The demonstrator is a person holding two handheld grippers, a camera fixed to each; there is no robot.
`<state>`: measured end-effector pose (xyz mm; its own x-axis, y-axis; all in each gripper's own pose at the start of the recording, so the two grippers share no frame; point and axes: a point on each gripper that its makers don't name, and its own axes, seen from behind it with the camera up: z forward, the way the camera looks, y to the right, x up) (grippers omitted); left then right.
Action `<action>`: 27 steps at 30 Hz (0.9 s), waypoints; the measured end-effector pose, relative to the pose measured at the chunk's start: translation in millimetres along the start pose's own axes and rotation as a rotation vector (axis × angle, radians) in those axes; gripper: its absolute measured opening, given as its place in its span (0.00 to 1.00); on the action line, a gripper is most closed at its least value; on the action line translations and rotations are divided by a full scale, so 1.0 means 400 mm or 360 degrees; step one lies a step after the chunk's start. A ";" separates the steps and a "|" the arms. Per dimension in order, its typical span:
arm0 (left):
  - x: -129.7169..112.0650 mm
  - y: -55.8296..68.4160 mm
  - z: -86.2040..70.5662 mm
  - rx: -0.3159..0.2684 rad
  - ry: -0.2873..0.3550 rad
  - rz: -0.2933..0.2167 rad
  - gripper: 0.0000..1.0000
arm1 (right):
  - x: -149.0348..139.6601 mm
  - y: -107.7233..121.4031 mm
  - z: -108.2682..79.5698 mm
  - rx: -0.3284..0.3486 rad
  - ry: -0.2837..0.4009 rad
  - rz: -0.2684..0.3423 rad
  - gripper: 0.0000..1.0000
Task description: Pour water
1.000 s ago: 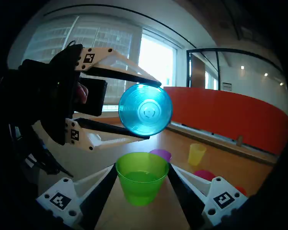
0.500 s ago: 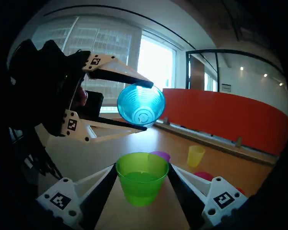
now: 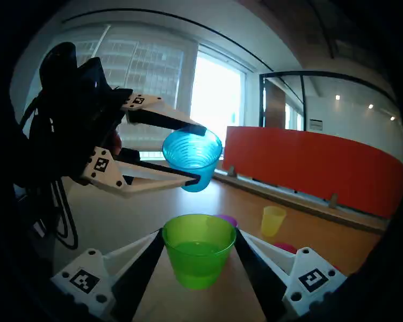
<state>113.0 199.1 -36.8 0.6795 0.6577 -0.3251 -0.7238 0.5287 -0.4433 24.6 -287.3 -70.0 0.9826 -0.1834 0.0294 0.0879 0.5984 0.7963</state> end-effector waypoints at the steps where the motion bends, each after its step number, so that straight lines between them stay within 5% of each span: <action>1: -0.002 -0.003 -0.001 0.0003 0.0001 -0.0040 0.89 | 0.001 0.000 0.000 -0.0001 0.0002 0.0000 0.94; 11: -0.038 -0.021 0.000 -0.0001 -0.0001 -0.0401 0.89 | 0.004 0.004 0.003 -0.0008 0.0010 0.0007 0.94; 27: -0.113 0.029 0.017 -0.0155 -0.0063 -0.0901 0.89 | 0.008 0.009 0.005 -0.0017 0.0004 0.0015 0.94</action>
<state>73.2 179.1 -21.7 0.9515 0.3073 0.0159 -0.2331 0.7536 -0.6147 27.6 -287.4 -65.8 0.9838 -0.1757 0.0350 0.0806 0.6085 0.7895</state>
